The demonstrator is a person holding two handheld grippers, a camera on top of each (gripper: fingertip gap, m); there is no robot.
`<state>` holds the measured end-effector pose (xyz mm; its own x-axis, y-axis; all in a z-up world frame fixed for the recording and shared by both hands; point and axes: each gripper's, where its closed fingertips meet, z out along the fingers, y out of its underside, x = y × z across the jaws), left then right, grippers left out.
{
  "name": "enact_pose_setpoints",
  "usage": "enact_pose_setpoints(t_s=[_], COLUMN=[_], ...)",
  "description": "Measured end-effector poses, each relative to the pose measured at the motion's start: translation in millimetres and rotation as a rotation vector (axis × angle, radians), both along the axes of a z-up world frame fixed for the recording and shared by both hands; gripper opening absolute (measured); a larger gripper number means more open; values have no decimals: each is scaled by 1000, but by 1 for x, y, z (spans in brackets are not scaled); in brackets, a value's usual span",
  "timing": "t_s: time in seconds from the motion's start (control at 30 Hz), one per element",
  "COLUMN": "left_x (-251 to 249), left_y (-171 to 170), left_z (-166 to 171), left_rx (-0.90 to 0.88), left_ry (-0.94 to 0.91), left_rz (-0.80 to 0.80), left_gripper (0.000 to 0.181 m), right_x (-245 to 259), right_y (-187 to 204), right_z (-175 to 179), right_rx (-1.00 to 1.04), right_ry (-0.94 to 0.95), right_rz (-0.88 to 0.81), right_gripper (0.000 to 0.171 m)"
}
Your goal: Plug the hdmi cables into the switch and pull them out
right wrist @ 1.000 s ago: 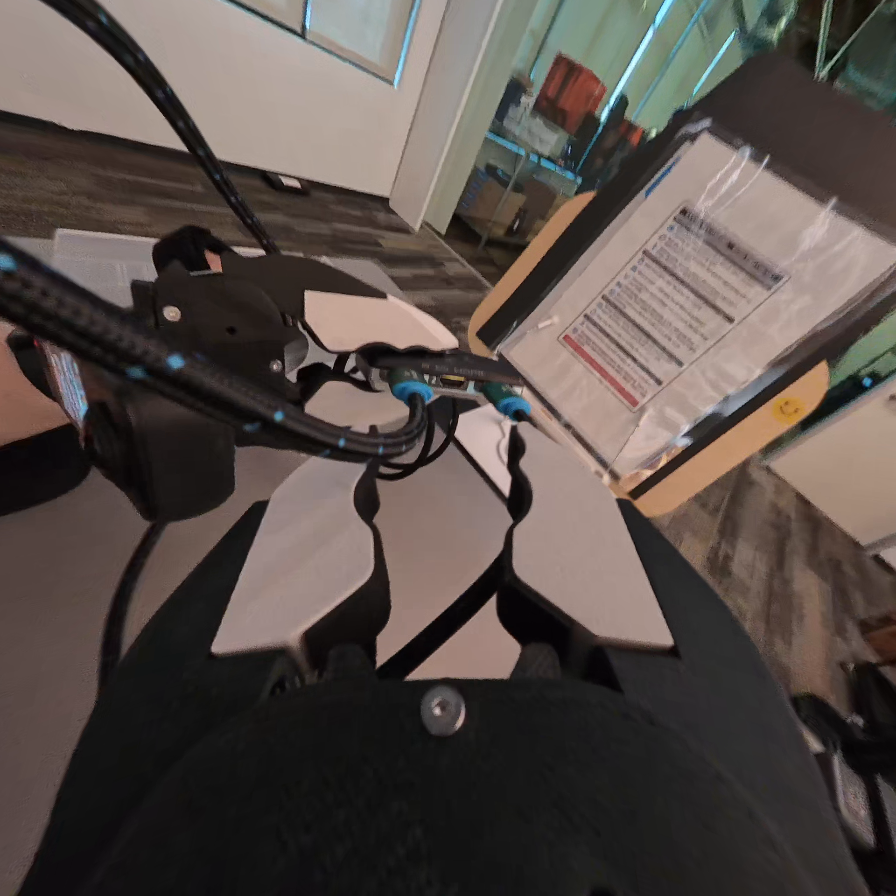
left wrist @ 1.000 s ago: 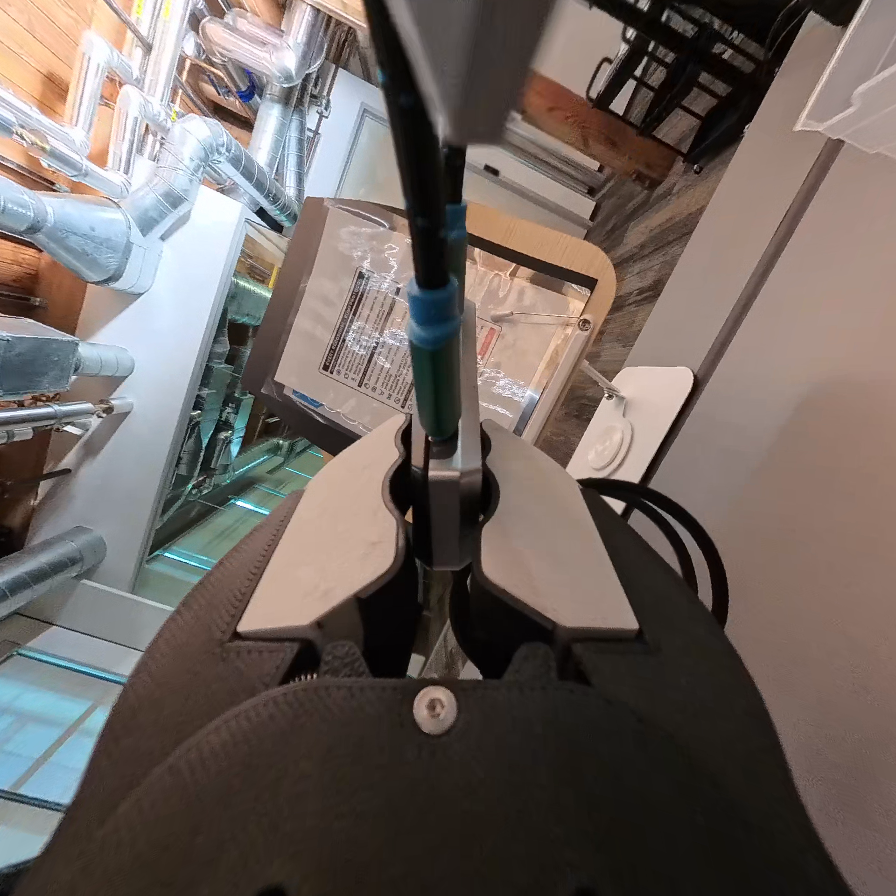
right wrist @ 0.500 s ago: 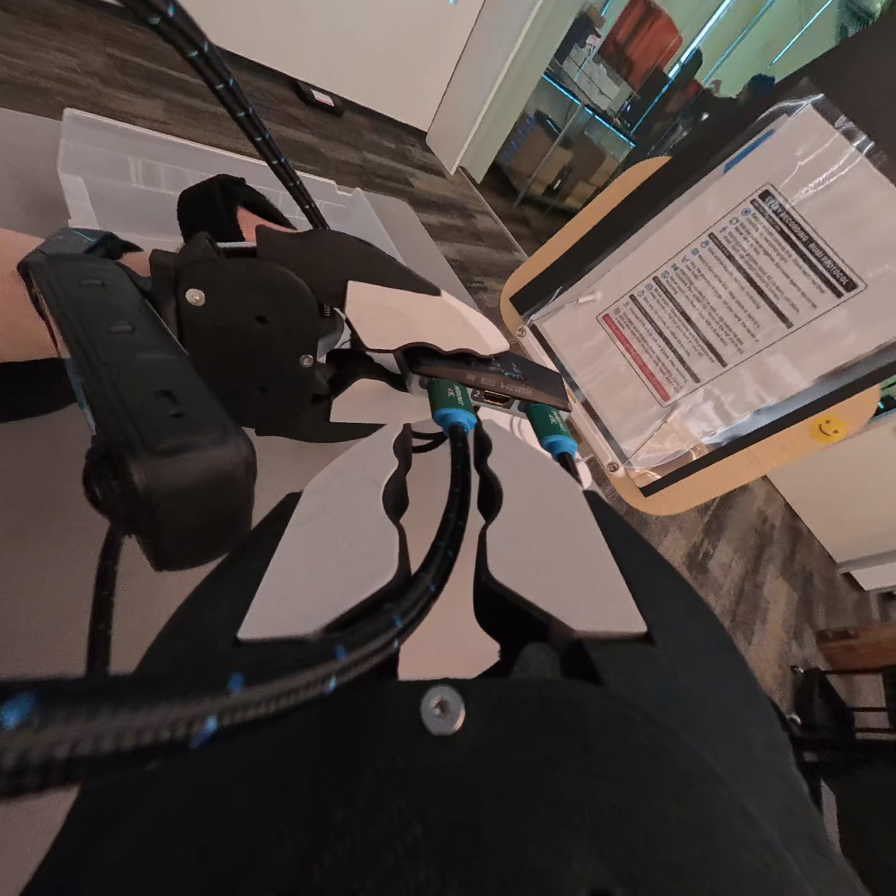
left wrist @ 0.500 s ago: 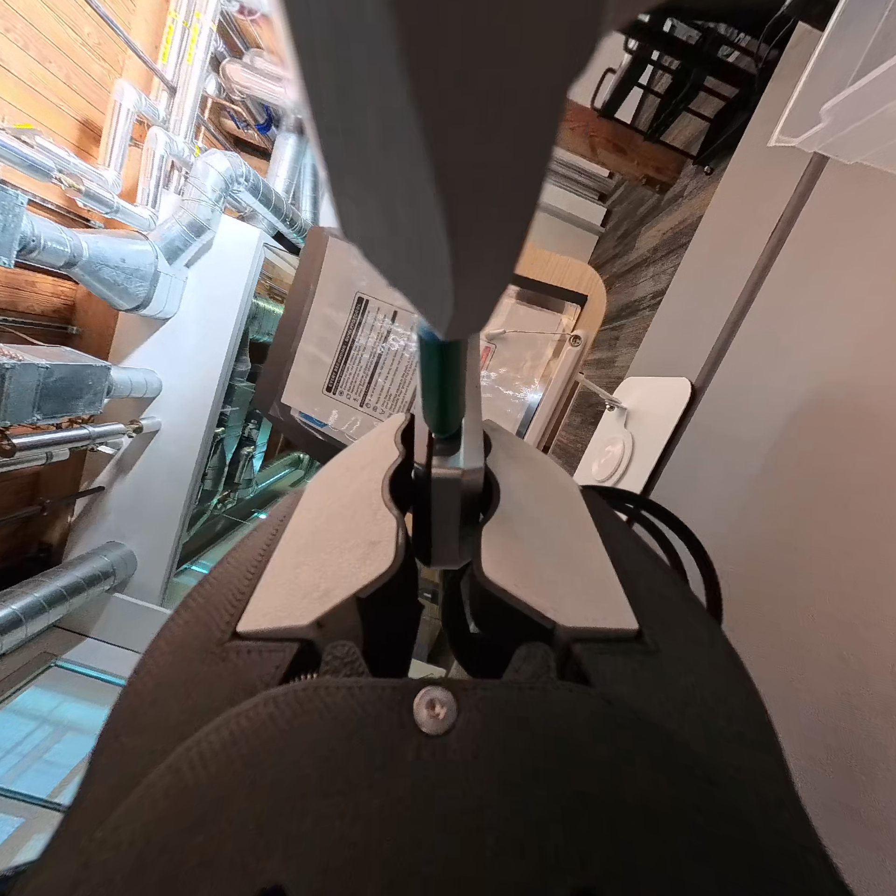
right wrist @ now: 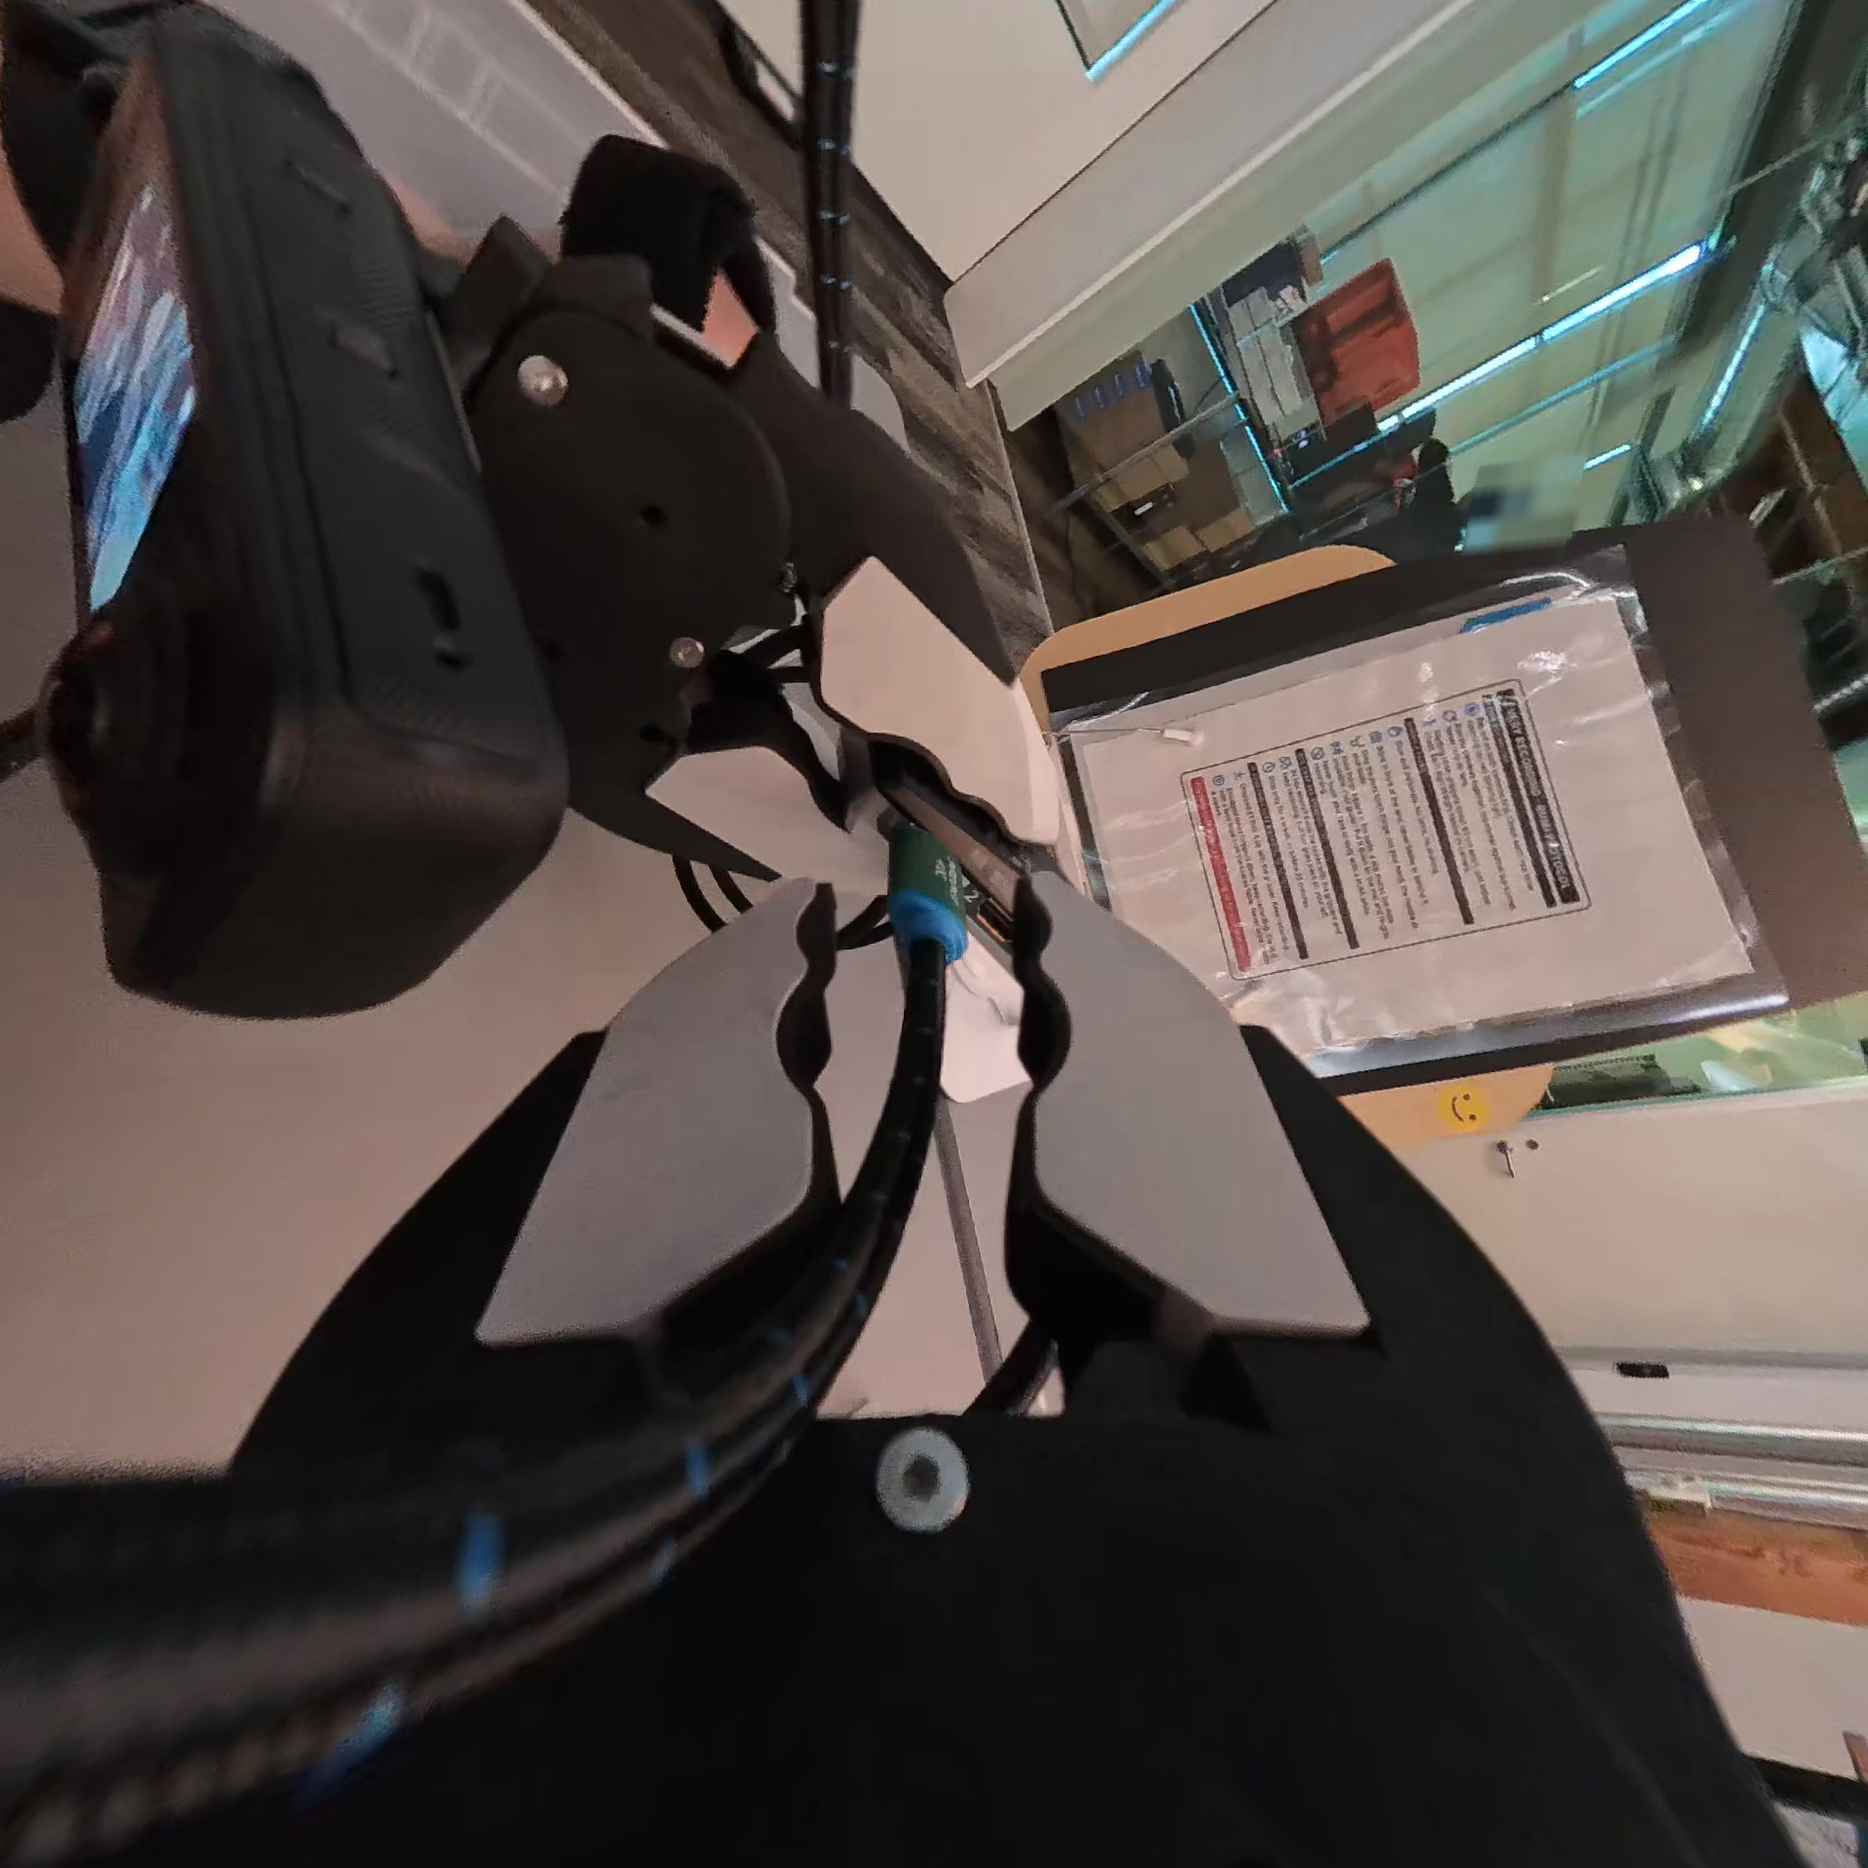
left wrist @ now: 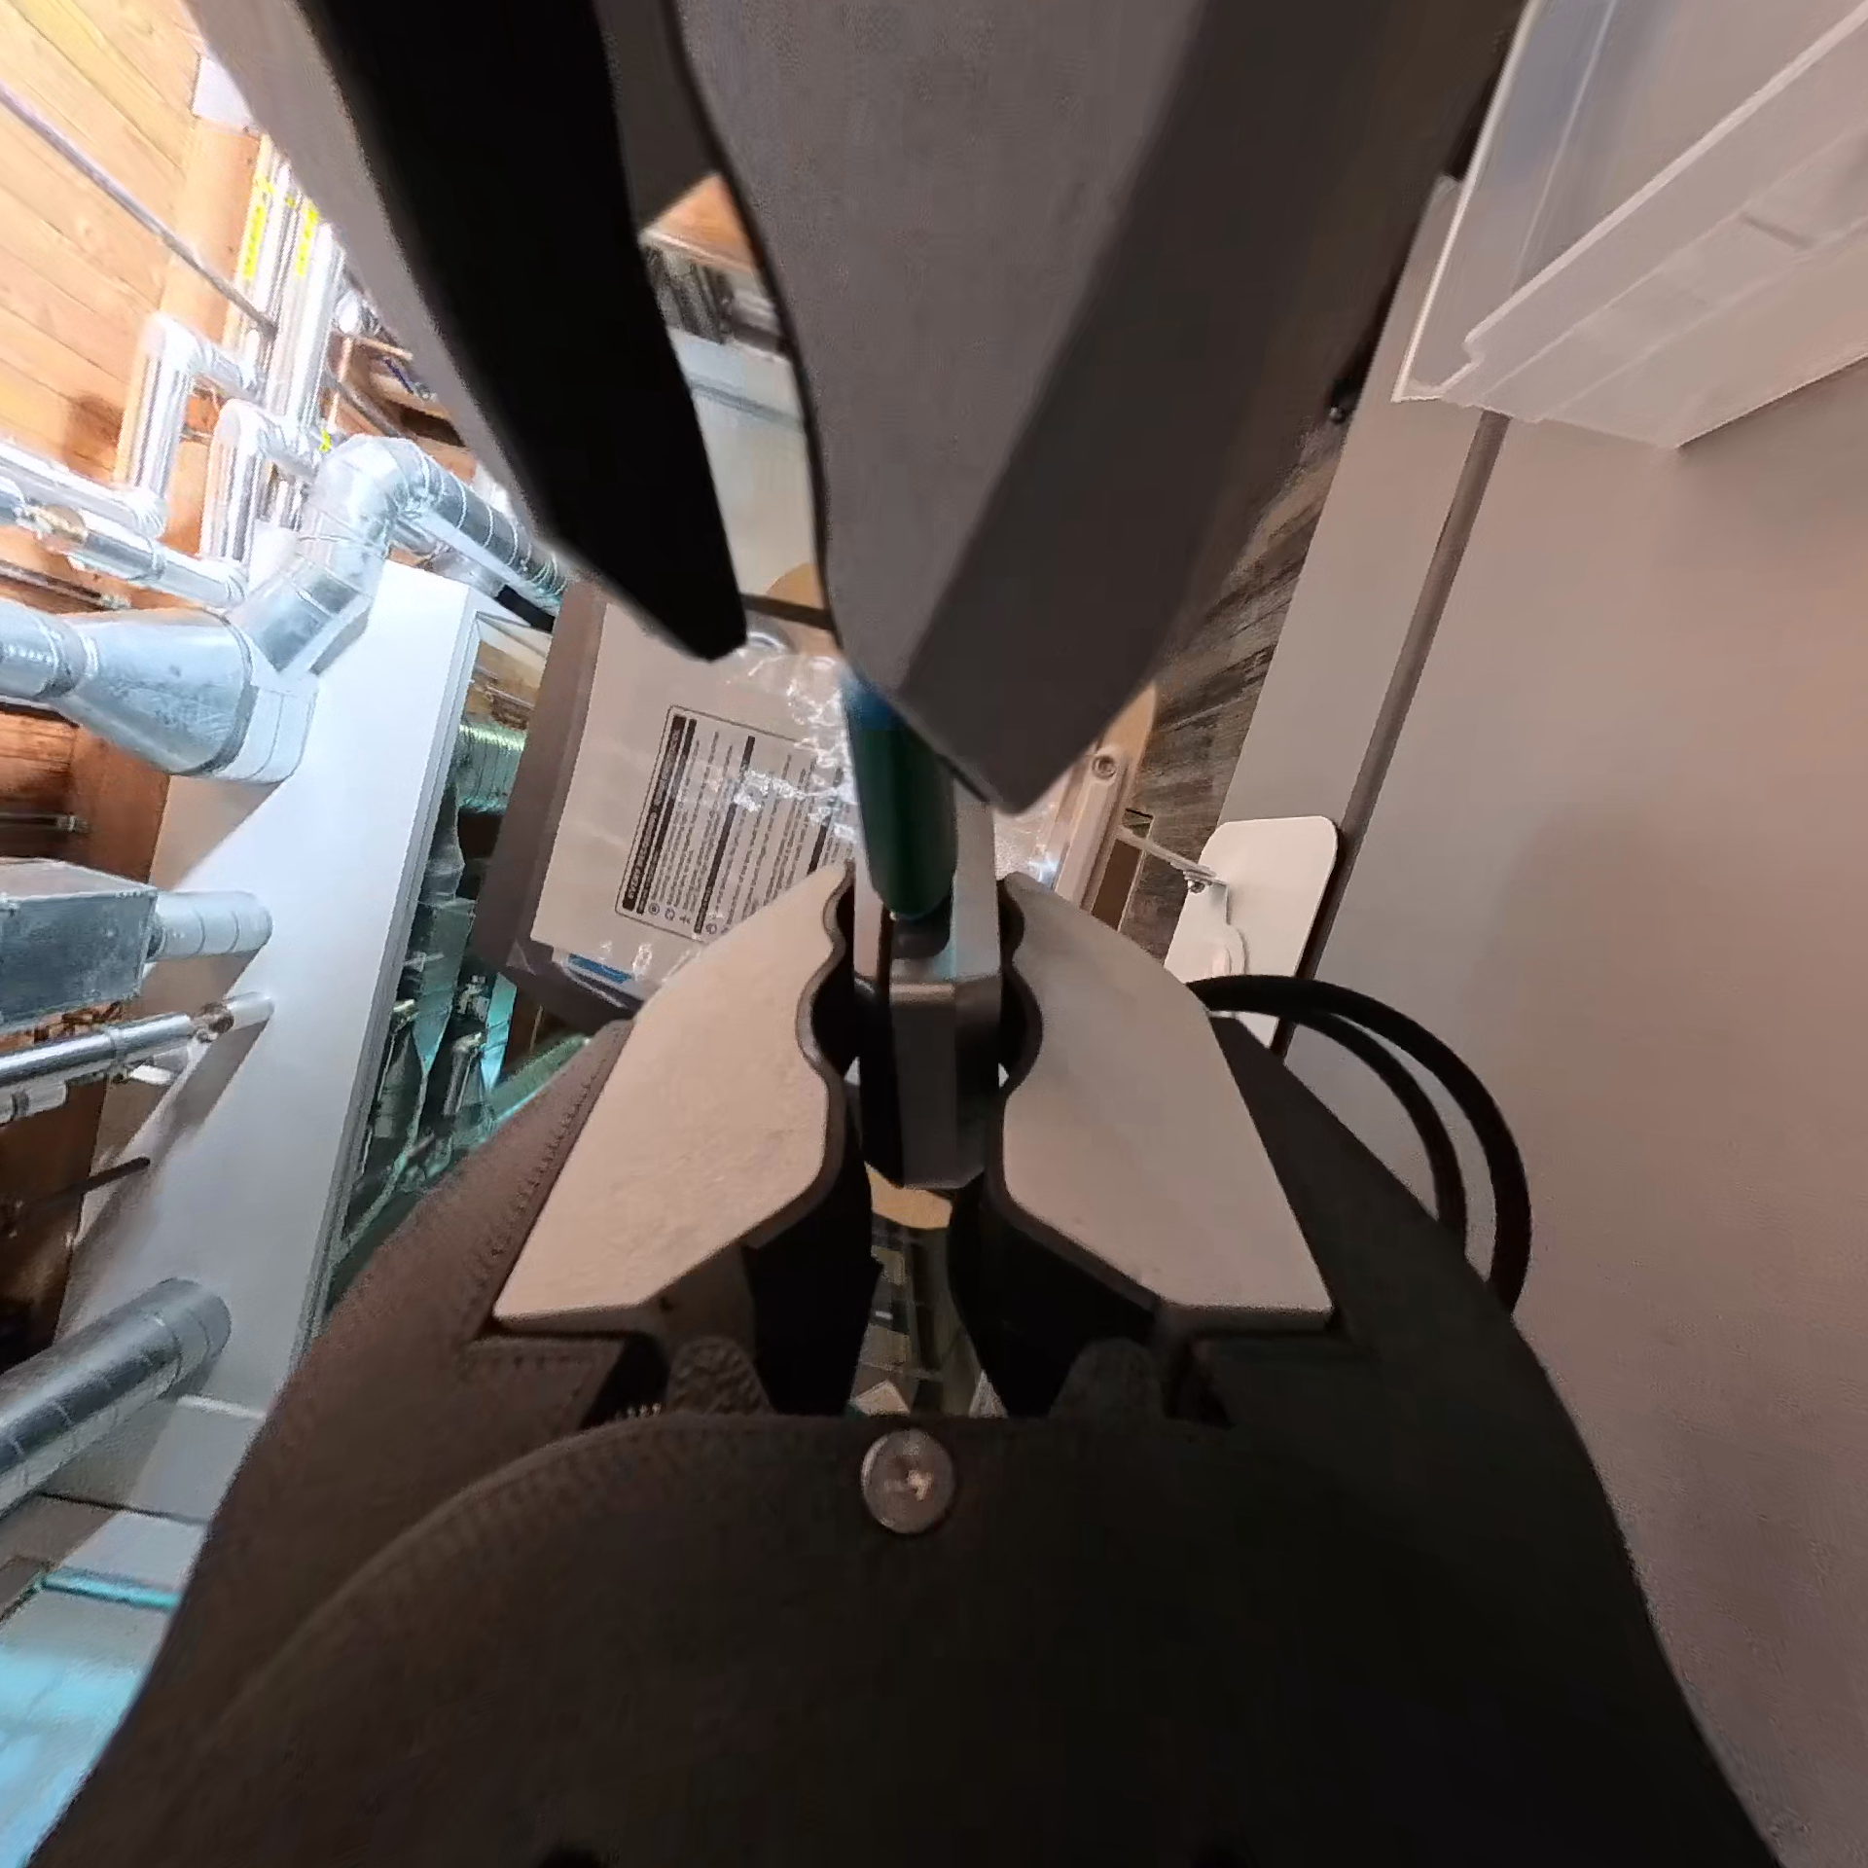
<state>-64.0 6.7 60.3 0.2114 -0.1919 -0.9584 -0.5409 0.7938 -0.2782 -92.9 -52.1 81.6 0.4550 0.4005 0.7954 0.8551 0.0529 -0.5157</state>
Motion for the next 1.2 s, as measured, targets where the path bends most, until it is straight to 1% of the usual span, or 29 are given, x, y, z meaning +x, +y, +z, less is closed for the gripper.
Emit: enact_pose_setpoints(t_s=[0.07, 0.17, 0.33, 0.5, 0.63, 0.73, 0.83, 0.9, 1.0, 1.1, 1.2], left_x=[1, 1, 1, 2, 2, 2, 0, -2, -4, -5, -6], left_y=[-3, -5, -4, -1, 7, 8, 8, 14, 22, 26, 25], left_z=[-1, -3, -6, -9, -12, -7, 1, 0, -1, -1, 3], left_rx=[13, 15, -28, -41, -57, -10, 61, 34, 32, 40, 64], left_ry=[14, 32, 47, 55, 42, -5, -40, -41, -44, -49, -69], left_rz=[-13, -23, -22, -26, -31, -57, -28, 11, 31, 40, 35], left_gripper=[23, 23, 23, 23, 23, 24, 23, 23, 23, 23, 23], right_x=[-1, -2, 1, -3, -6, -3, 9, 12, 7, 5, 9], right_y=[-4, -5, -2, -7, -20, -32, -37, -38, -41, -46, -49], right_z=[-4, -4, -1, -6, 7, 20, 23, 26, 31, 28, 30], right_rx=[-13, 9, -4, -48, -24, 9, -3, 15, 43, 31, -2], right_ry=[-40, -78, -19, -3, 18, 42, 51, 44, 48, 39, 108], right_rz=[22, 34, 5, 43, 56, 55, 15, 6, 36, 79, 96], right_gripper=[38, 37, 33, 33, 33, 34, 37, 38, 39, 39, 39])
